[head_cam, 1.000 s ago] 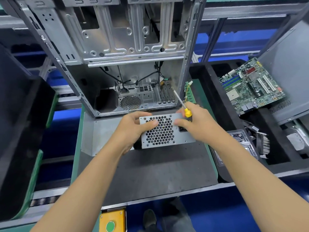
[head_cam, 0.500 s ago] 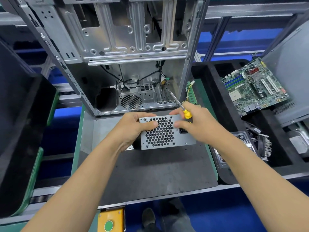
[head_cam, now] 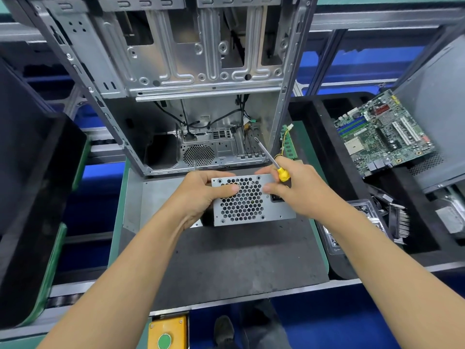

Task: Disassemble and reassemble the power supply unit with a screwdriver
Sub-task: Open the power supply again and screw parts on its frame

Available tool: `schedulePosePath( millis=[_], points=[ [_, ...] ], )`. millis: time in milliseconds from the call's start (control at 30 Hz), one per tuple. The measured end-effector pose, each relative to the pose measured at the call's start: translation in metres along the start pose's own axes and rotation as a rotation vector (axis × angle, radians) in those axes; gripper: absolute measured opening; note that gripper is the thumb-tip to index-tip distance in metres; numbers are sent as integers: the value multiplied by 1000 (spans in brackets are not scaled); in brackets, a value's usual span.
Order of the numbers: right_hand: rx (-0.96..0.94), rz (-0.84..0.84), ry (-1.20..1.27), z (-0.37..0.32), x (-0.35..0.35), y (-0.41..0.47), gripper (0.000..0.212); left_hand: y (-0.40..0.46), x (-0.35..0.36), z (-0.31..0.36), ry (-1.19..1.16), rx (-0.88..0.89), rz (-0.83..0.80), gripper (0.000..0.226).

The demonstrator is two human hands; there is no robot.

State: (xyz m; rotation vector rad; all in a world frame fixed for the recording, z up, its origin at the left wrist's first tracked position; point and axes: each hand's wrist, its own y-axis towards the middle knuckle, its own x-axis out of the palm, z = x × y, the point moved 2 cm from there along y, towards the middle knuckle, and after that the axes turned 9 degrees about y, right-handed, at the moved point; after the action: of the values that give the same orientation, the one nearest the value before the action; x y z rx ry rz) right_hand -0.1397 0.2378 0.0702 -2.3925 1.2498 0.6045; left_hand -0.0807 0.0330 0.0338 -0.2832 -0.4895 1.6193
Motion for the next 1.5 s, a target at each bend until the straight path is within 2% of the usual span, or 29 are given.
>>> schedulePosePath(
  millis=[267,400,567,600,667,733,767,833,900,967,1067,1233,1367,1500],
  points=[
    [14,-16,-11,4,-1,2,37,0,0,0,16,-1,1,33],
    [-9,-64,-201,-10,-5,12,42,2,-2,1,40,-10,7,25],
    [1,-158,-300,-44,-3,31,41,4,-2,1,56,-5,6,39],
    [-40,-92,-351,-49,-5,32,40,5,-3,1,64,-10,1,45],
    [-197,190,-317,-58,-12,22,43,8,-3,4,74,-24,-25,44],
    [-340,357,25,-58,-5,-2,41,13,-4,8,109,-30,-48,30],
    [-380,327,142,-53,7,-17,40,15,-5,10,135,-30,-42,25],
    [-379,115,72,-33,48,-43,37,20,-7,14,174,-38,-6,21],
    [-280,-139,-259,-4,93,-54,30,27,-9,16,186,-77,27,26],
    [-249,-285,-547,16,134,-51,29,33,-10,20,206,-97,55,30],
    [-211,-326,-592,17,186,-32,38,39,-11,25,204,-126,50,22],
    [-108,-303,-457,-2,247,4,55,46,-12,30,173,-167,-11,5],
    [-91,-308,-368,-19,274,22,56,52,-13,30,187,-186,-43,4],
    [-44,-332,-313,-27,281,28,49,57,-15,28,155,-180,-61,3]
  ],
)
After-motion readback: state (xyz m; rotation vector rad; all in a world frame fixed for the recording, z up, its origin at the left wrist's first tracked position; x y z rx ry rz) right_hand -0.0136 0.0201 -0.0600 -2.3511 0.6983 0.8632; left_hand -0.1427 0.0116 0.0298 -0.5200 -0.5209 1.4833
